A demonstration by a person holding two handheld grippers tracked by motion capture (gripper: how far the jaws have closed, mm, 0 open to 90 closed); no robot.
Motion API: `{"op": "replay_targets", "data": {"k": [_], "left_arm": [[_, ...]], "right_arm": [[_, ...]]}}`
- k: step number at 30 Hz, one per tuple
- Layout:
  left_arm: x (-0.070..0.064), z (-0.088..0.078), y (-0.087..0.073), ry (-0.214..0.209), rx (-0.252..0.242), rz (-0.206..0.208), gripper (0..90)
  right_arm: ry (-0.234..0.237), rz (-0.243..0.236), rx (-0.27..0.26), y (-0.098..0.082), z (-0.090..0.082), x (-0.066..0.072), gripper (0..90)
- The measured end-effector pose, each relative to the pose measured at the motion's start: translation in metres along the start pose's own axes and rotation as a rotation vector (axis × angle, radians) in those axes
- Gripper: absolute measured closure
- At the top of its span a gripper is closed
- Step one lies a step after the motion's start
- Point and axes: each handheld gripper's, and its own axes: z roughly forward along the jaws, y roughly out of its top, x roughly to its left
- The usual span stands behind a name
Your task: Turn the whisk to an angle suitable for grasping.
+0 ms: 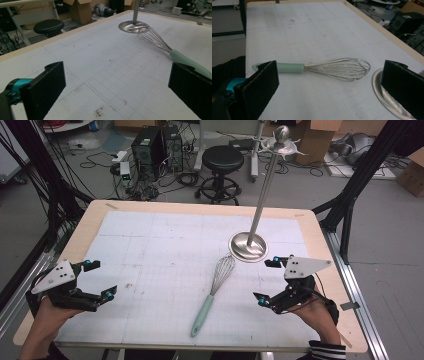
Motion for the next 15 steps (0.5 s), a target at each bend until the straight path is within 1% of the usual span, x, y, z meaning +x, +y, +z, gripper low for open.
{"op": "replay_targets", "data": {"k": [3,7,10,13,15], "left_arm": [[0.001,0.000,0.000,0.001,-0.003,0.000,1.7],[0.001,0.000,0.000,0.002,-0.003,-0.002,1.7],[0.001,0.001,0.000,0.000,0.001,-0.003,1.7],[0.001,0.001,-0.001,0.001,0.002,-0.003,1.7],[0.001,0.000,0.000,0.000,0.001,-0.003,1.7]], "right_arm": [[0.030,-0.016,0.020,0.005,0.004,-0.001,0.6],[0.055,-0.044,0.050,0.012,0.009,-0.003,0.6],[0.071,-0.046,0.065,0.017,0.013,-0.006,0.6],[0.075,-0.053,0.090,0.022,0.017,-0.011,0.6],[0.083,-0.048,0.106,0.024,0.021,-0.014,0.6]]}}
